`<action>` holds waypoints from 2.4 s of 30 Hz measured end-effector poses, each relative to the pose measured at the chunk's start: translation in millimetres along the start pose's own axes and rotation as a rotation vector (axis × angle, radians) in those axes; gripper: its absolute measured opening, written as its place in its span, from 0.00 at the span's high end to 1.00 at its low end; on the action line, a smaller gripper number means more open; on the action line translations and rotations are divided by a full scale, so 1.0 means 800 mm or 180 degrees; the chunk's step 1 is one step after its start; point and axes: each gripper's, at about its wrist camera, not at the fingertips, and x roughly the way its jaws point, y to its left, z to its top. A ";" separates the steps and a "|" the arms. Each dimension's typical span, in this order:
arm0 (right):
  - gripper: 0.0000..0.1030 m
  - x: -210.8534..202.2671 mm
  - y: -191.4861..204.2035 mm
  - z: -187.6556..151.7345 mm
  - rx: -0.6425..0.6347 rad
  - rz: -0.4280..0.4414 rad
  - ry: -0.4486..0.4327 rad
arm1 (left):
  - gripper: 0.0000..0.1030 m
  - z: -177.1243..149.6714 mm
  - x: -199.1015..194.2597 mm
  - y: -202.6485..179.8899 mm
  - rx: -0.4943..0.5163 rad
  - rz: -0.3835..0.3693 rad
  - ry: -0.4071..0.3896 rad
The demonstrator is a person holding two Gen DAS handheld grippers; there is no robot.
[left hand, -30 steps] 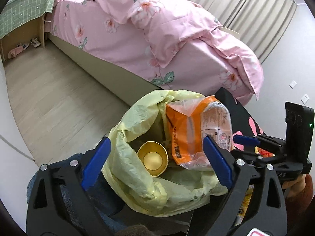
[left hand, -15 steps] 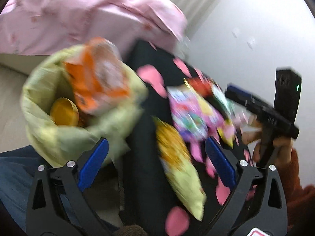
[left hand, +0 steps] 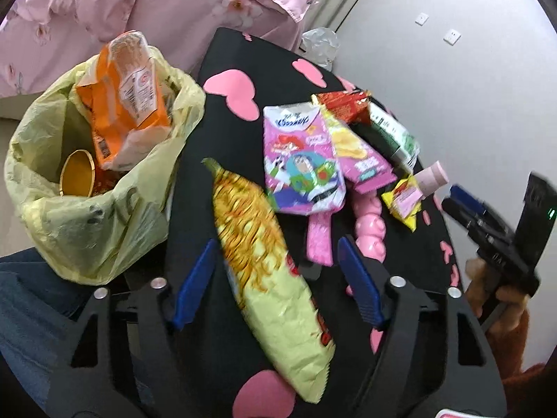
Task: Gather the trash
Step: 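Grasp the yellow chip wrapper with the left tool while the right tool grasps the green milk carton, then carry the chip wrapper toward the trash bag while the right tool carries the milk carton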
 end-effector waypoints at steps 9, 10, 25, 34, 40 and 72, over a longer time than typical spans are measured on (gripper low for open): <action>0.31 -0.001 -0.019 0.002 -0.0046 -0.0107 -0.0105 | 0.70 0.011 0.024 -0.008 0.0063 0.0017 0.0186; 0.31 0.002 -0.018 0.009 -0.0138 -0.0083 -0.0120 | 0.71 0.010 0.025 -0.010 0.0083 -0.0008 0.0197; 0.31 0.182 -0.026 0.148 -0.0811 -0.0004 0.0731 | 0.72 0.031 0.031 -0.020 0.0120 -0.0040 -0.0055; 0.51 0.181 -0.022 0.126 -0.0766 0.0142 0.1086 | 0.70 0.031 0.037 -0.020 0.0170 -0.0110 -0.0021; 0.51 0.085 -0.027 0.086 -0.0387 0.0170 0.0705 | 0.69 0.029 0.039 -0.018 0.0147 -0.0129 -0.0021; 0.46 -0.010 -0.042 0.038 -0.0012 0.0311 0.0209 | 0.62 0.020 0.026 -0.032 0.0325 0.0011 -0.0013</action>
